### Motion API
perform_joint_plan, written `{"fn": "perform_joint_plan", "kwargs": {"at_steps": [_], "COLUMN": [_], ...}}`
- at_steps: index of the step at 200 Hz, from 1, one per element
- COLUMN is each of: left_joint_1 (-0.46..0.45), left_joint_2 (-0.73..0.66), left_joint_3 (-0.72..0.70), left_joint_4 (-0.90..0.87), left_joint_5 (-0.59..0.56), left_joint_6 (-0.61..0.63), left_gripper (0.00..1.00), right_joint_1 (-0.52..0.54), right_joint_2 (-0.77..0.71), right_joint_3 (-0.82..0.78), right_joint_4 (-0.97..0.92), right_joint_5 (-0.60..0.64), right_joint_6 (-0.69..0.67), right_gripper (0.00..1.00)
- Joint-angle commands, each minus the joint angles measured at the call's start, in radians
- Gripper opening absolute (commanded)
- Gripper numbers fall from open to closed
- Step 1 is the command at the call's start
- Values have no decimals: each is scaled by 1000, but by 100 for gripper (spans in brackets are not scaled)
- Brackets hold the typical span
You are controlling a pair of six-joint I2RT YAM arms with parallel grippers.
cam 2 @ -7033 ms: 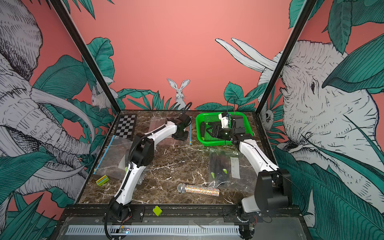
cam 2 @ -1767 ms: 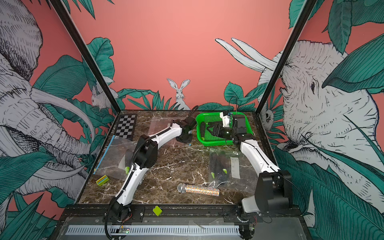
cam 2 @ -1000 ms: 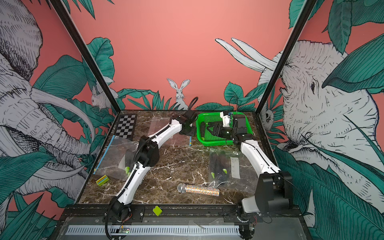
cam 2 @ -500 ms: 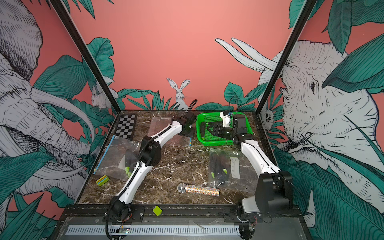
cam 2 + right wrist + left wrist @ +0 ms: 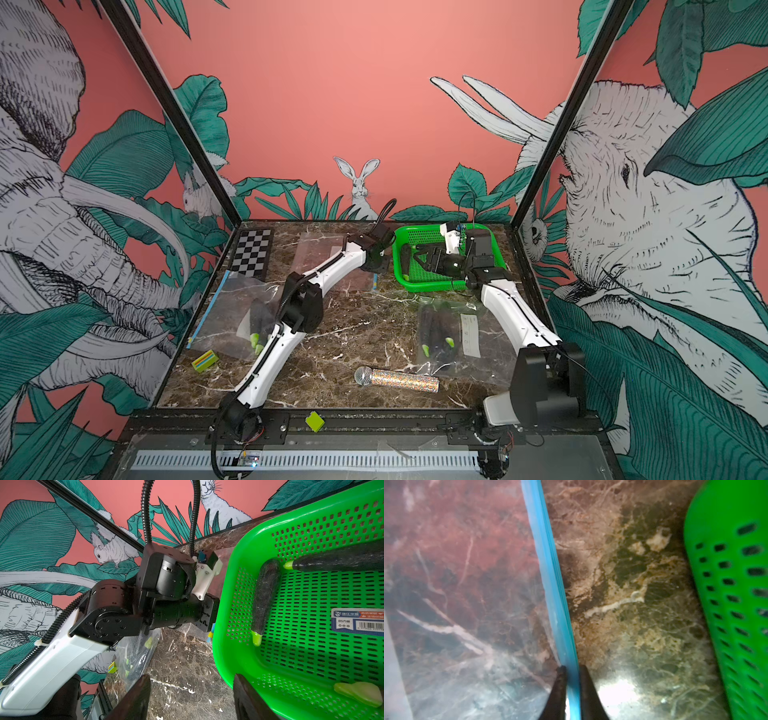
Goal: Place the eggplant in a zip-top bag and seal the zipper
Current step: Pick up the zipper food storage bag at the center of the board.
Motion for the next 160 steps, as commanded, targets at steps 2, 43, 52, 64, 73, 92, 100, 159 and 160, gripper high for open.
{"fn": "perform_joint_plan", "kwargs": {"at_steps": [2, 43, 52, 64, 73, 92, 100, 159, 160], "left_joint_1": [2, 2, 3, 2, 1, 2, 2, -4, -4], "left_joint_2": [-14, -91, -117, -161, -200, -286, -323, -531, -534], "left_joint_3": [-56, -97, -110, -138, -163, -219, -243, -404, -407], "left_joint_4": [-63, -60, -58, -50, -41, -19, -8, 58, 58], "left_joint_5": [-3, -15, -14, -6, 5, 26, 37, 82, 82], "left_joint_6": [4, 5, 5, 5, 4, 3, 1, -15, -16], "left_gripper": [2, 0, 0, 0, 0, 0, 0, 0, 0], "right_joint_1": [-4, -4, -3, 1, 5, 23, 34, 165, 166], "right_joint_2": [-7, -18, -21, -25, -26, -29, -28, 38, 40], "right_joint_3": [-3, -4, -1, 2, 7, 9, 11, 3, 4], "right_joint_4": [33, 24, 16, 10, 2, 0, 1, 82, 84], "right_joint_5": [-14, -11, -11, -12, -13, -4, -1, 53, 54], "right_joint_6": [-2, -4, -7, -9, -14, -13, -12, 64, 68], "right_gripper": [62, 62, 62, 62, 62, 62, 62, 62, 62]}}
